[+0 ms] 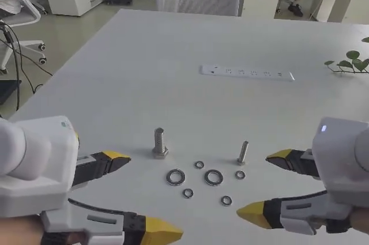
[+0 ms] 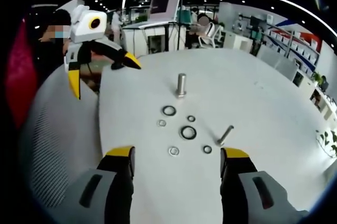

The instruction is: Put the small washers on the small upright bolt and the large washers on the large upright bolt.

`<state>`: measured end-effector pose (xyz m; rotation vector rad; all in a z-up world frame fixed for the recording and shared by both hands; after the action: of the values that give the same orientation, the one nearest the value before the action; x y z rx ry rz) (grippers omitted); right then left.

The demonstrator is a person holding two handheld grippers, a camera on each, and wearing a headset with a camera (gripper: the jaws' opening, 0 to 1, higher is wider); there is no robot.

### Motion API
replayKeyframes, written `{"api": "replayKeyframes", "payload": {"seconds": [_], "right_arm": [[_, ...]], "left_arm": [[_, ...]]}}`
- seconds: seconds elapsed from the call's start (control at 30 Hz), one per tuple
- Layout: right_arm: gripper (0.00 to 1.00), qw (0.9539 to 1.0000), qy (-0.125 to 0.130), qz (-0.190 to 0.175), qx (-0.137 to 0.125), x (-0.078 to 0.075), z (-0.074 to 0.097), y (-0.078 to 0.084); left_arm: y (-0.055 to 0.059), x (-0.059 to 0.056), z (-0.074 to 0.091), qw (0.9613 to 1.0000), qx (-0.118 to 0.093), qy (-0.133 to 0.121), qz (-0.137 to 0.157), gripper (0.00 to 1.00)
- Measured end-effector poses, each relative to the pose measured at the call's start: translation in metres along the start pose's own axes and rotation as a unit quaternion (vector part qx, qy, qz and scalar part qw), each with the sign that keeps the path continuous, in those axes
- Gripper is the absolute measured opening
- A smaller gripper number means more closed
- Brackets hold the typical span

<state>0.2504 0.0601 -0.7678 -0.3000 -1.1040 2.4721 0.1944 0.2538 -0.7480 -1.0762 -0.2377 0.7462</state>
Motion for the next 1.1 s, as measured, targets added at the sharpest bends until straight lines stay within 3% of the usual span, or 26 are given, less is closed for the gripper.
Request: {"api": "replayKeyframes", "payload": {"seconds": [0.63,1.1], "right_arm": [[0.49,0.9972,-0.035,0.031,0.059,0.004,-0.024,0.004],[0.34,0.9897,-0.059,0.06,0.116,0.001,-0.043,0.009]], "left_arm": [[0.003,-0.002,-0.002,1.0,0.004,0.002,-0.001,0.93],[0.004,-0.001,-0.004,1.0,0.005,0.006,-0.001,0.93]]}}
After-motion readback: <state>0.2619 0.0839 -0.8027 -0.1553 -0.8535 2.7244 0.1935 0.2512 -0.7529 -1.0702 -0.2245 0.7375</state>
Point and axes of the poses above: the centre of the closed fingertips' face, and the gripper's own axes: z roughly backward along the fingers, x roughly to its left, y roughly out of its underside, the point moved 5 cm from there along z, roughly backward along the fingers, and after that the axes turned 2 degrees about -z, right-handed, at the moved point
